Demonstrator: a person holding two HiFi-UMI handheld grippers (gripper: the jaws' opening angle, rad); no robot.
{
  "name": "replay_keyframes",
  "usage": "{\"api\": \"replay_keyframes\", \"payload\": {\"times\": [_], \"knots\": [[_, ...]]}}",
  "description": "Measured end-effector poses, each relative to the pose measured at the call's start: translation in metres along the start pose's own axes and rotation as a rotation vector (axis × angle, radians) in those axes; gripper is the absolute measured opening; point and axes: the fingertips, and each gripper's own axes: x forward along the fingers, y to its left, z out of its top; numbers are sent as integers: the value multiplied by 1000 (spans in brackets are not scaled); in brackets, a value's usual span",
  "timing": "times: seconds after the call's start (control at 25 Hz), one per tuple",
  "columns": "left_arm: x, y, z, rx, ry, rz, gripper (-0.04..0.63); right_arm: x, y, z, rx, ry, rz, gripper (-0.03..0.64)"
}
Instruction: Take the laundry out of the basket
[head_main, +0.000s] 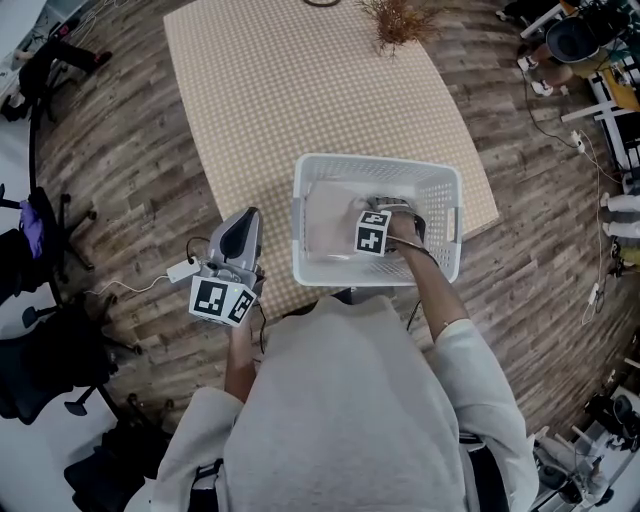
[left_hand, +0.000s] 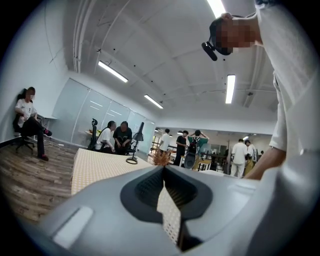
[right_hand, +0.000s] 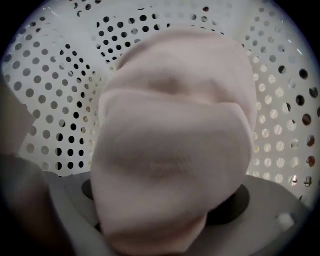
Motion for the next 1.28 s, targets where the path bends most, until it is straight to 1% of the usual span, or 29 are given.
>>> {"api": "replay_keyframes", "payload": {"times": [0.04, 0.12, 0.16, 0.24, 0.32, 0.36, 0.44, 0.48, 0.52, 0.56, 0.68, 0.84, 1.0, 1.12, 1.2, 1.28], "knots": [[0, -1, 0, 0, -1, -6, 11, -3, 4, 2, -20, 7, 2, 473], [-1, -2, -2, -4, 0, -14, 11, -7, 13, 7, -65, 21, 3, 279], [-2, -2, -2, -7, -1, -17, 11, -8, 16, 8, -78, 26, 1, 238], [-2, -5, -2, -9, -4, -20, 11, -8, 18, 7, -87, 23, -7, 216], [-1, -8, -2, -11, -8, -24, 11, -8, 19, 6, -73, 1, -1, 195], [-1, -9, -2, -15, -8, -29, 11, -9, 21, 6, -53, -18, 22, 179], [-3, -10, -2, -24, -6, -42, 11, -10, 31, 11, 11, -67, 103, 144], [-5, -9, -2, -28, -5, -47, 11, -11, 35, 13, 39, -86, 132, 138], [-6, -9, -1, -30, -6, -50, 11, -12, 36, 14, 50, -95, 136, 135], [-6, -9, 0, -31, -10, -52, 11, -13, 35, 14, 47, -96, 120, 135], [-4, -14, 5, -28, -22, -63, 11, -24, 26, 13, 32, -102, 2, 133], [-4, -21, 11, -17, -31, -83, 11, -64, 9, 14, 53, -161, -207, 130], [2, -27, 19, -7, -51, -126, 11, -131, -18, 8, 124, -205, -465, 129], [10, -38, 26, 9, -65, -165, 11, -193, -28, -1, 156, -230, -651, 130], [14, -47, 30, 24, -75, -188, 11, -231, -31, -9, 173, -250, -761, 130], [15, -55, 35, 32, -83, -205, 11, -259, -33, -14, 185, -263, -851, 130]]}}
